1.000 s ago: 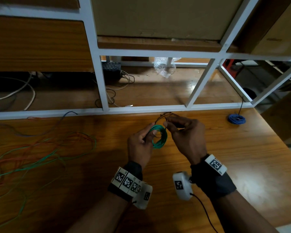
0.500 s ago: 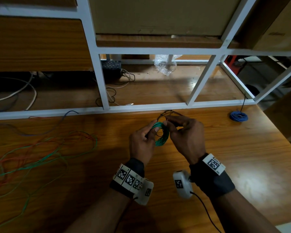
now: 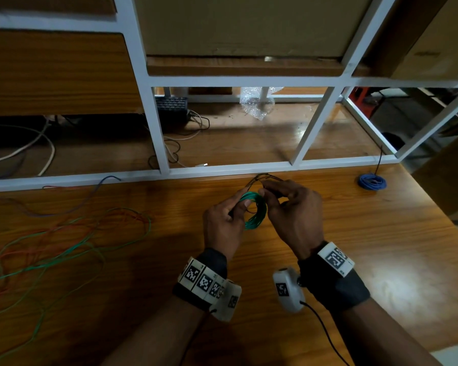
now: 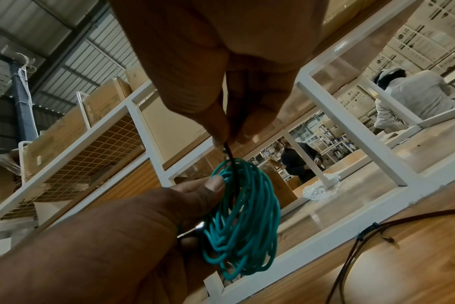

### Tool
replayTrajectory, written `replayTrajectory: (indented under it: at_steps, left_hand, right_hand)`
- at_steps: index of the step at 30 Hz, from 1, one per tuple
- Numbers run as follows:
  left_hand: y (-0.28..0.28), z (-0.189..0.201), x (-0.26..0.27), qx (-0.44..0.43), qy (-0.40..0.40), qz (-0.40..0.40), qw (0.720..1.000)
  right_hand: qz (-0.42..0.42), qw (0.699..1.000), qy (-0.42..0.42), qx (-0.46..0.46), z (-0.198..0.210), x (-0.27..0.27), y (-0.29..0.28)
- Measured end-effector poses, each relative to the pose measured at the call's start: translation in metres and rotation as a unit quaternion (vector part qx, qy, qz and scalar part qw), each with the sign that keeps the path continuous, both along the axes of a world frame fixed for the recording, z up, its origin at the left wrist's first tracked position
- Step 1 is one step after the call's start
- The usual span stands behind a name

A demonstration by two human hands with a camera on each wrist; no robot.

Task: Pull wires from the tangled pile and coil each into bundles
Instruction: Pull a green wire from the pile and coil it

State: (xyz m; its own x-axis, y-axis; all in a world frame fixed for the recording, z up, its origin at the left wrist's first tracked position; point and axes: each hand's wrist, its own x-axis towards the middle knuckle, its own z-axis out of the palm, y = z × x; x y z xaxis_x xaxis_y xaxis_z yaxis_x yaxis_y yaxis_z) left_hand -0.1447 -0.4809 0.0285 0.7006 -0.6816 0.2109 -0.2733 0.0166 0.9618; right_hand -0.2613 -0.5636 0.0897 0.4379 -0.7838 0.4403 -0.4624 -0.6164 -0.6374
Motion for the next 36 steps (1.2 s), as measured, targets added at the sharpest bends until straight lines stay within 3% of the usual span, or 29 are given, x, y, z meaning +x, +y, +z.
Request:
replayTrajectory:
  at_steps: [23,30,33,36]
  left_hand:
    - [0.008,0.008,0.004,0.013,-0.049,-0.031,0.998]
    - [0.013,0.006,0.005,0.015,-0.066,-0.062,0.996]
    - [0.014,0.009,0.004,0.005,-0.047,-0.06,0.997]
    - [0.012,0.012,0.002,0.004,-0.047,-0.071,0.996]
  right_hand:
    - [0.052,0.993,0.104,0.013,-0.002,-0.003,0.008]
    - [0.124,0.982,0.068,0.125,0.02,-0.013,0.002]
    - [0.084,0.979,0.02,0.186,0.025,-0.014,-0.011]
    - [0.106,0.979,0.044,0.17,0.026,-0.014,-0.02]
